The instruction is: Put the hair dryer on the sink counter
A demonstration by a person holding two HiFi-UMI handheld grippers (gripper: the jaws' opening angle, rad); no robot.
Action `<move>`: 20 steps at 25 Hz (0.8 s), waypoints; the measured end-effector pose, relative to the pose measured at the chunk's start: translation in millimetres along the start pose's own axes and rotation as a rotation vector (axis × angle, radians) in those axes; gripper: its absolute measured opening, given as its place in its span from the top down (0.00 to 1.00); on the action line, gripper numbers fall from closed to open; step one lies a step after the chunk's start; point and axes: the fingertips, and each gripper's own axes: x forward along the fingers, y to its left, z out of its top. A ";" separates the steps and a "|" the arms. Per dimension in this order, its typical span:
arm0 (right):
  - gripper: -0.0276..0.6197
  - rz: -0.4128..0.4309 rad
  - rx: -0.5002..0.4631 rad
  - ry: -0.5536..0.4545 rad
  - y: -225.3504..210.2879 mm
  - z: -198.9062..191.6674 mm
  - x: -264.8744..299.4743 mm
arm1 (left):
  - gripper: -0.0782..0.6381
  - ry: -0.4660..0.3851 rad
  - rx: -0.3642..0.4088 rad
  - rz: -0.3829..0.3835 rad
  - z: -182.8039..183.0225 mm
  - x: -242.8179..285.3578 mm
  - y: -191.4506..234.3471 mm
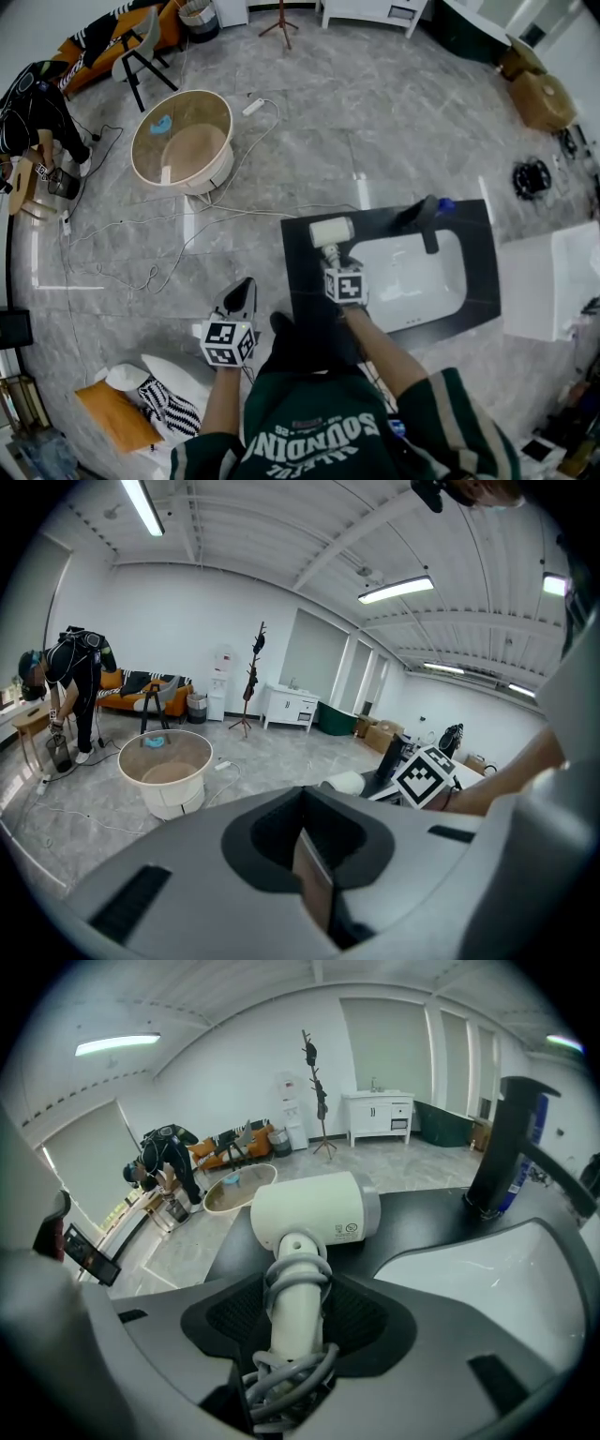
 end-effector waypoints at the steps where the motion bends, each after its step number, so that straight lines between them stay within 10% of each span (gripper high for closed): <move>1: 0.64 -0.017 -0.018 -0.002 -4.4 1.3 -1.6 | 0.89 -0.003 0.005 0.004 1.7 -1.1 -1.1; 9: 0.64 0.056 -0.075 -0.078 -6.3 0.5 -29.7 | 0.89 -0.051 0.014 0.029 13.9 -8.2 -27.9; 20: 0.95 0.168 -0.288 -0.247 -8.4 11.4 -118.5 | 0.89 -0.109 0.040 0.032 21.5 -11.4 -97.7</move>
